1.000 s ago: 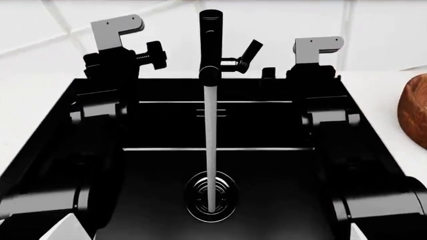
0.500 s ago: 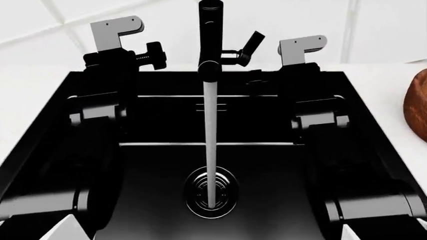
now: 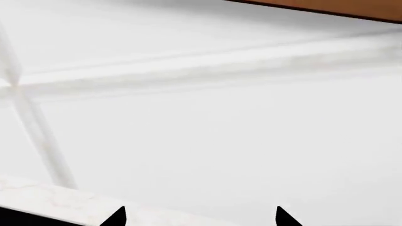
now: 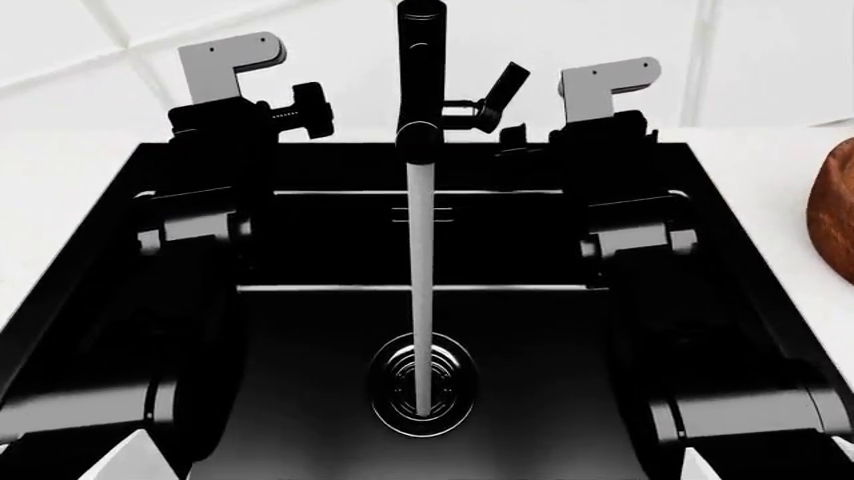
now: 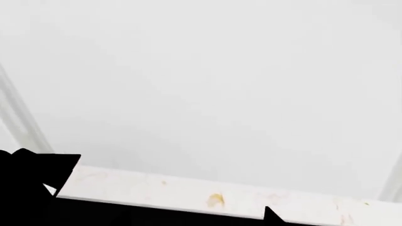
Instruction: Pick the pomegranates and oranges from the sink and place them in one bowl. Place the brussel sprout in the other bowl. Then turn off the sink faucet.
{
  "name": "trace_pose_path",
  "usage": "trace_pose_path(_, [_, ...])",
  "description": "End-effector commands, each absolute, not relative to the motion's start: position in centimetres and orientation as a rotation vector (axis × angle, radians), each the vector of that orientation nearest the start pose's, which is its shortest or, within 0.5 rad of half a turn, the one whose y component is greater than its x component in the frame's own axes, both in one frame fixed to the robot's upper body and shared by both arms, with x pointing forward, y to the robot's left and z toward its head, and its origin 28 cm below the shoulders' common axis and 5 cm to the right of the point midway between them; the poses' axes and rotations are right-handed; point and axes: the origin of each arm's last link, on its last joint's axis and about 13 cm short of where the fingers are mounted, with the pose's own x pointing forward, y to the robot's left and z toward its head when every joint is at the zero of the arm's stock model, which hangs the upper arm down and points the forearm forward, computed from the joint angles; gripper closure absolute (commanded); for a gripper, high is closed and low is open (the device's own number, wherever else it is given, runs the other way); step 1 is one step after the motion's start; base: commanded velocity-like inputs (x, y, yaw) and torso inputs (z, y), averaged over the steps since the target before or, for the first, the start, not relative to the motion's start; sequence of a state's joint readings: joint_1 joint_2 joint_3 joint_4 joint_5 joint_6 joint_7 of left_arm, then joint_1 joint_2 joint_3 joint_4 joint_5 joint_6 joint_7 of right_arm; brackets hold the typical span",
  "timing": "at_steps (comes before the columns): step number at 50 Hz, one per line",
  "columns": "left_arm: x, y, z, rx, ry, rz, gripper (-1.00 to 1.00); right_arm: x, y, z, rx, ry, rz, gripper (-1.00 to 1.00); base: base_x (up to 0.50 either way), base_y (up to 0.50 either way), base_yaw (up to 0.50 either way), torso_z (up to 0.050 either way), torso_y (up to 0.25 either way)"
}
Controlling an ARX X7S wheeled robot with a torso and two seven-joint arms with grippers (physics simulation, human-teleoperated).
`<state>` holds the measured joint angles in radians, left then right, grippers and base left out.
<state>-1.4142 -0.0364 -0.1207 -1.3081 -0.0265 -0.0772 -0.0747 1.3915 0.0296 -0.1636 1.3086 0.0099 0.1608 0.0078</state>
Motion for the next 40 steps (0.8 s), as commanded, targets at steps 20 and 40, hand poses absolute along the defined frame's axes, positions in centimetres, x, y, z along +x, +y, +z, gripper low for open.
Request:
trace_pose_path(20, [43.8,22.7,22.1,-0.159,-0.025,0.121,-1.0,43.8,-9.3,21.7,-0.16,-0.007,0.096,-1.0,0.0,0.0,0.0,0.0,0.0])
trace_pose_path(40, [43.8,23.3,22.2,-0.169,-0.027,0.132,-1.0,43.8,-7.8,22.0,-0.153,-0.028,0.252,-1.0,0.0,0.0,0.0,0.0,0.0])
